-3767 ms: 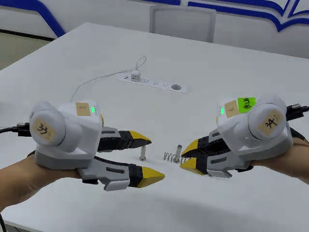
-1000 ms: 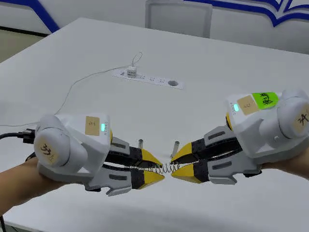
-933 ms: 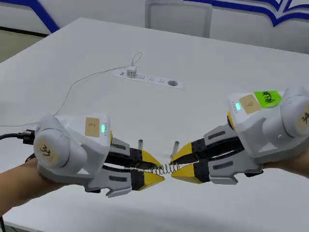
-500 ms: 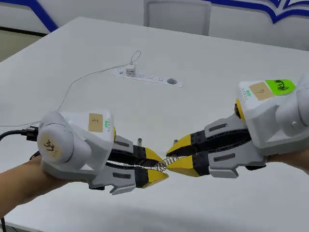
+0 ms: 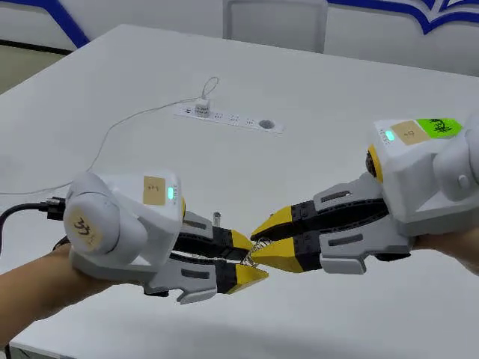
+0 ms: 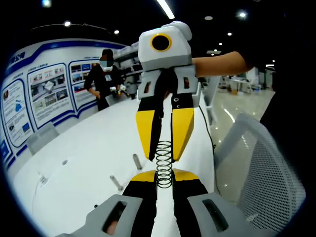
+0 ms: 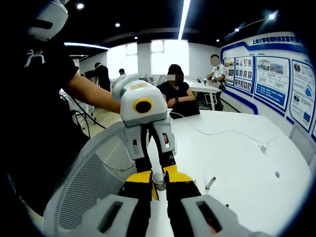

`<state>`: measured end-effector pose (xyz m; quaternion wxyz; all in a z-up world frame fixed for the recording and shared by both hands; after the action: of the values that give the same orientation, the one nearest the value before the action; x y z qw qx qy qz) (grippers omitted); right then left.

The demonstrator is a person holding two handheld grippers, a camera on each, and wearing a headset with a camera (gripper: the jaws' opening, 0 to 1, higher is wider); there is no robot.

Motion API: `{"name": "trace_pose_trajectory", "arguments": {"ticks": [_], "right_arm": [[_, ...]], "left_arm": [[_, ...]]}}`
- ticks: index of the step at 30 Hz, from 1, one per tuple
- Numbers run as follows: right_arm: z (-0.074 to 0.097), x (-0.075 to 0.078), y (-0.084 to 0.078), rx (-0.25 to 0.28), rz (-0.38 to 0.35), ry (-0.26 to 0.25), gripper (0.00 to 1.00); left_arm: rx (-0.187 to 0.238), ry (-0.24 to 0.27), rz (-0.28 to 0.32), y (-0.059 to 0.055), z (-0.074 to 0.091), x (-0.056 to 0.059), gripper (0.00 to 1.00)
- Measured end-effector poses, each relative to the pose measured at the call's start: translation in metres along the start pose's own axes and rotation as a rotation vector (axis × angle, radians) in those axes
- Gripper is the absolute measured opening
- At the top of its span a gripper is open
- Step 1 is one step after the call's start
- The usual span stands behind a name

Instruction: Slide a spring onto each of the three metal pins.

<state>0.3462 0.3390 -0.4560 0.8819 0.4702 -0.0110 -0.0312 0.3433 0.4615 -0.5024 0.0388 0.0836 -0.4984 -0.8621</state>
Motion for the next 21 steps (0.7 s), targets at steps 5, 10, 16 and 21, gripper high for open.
{"name": "trace_pose_trajectory", "arguments": {"ticks": [5,10,16,21], "right_arm": [[-0.0008,-0.0002,0.0021,0.01,-0.013,0.003,0.11],[-0.0021,-0.0033,0.0044,0.001,-0.011,-0.004,0.11],[-0.0051,-0.0003,0.0058,-0.016,0.009,-0.042,0.1],[-0.0067,0.0032,0.0036,-0.035,0.009,-0.055,0.1]], "left_arm": [[0.011,0.001,0.008,0.0013,0.0003,0.0006,0.1],[0.014,-0.007,0.023,0.0004,0.0018,0.0022,0.11],[0.012,0.012,0.04,-0.0016,0.0032,-0.0014,0.12],[0.009,0.027,0.055,-0.0036,0.0051,-0.0041,0.13]]}}
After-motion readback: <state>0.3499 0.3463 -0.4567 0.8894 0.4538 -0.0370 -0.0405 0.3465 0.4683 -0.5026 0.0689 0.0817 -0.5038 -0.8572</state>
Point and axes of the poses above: the centre of the closed fingertips' face, and the gripper's own axes: z roughly backward along the fingers, x roughly to its right, y roughly out of its top, the point moved 9 cm from there along z, roughly backward along the fingers, and after that the axes turned 7 degrees about -x, right-handed, at the moved point
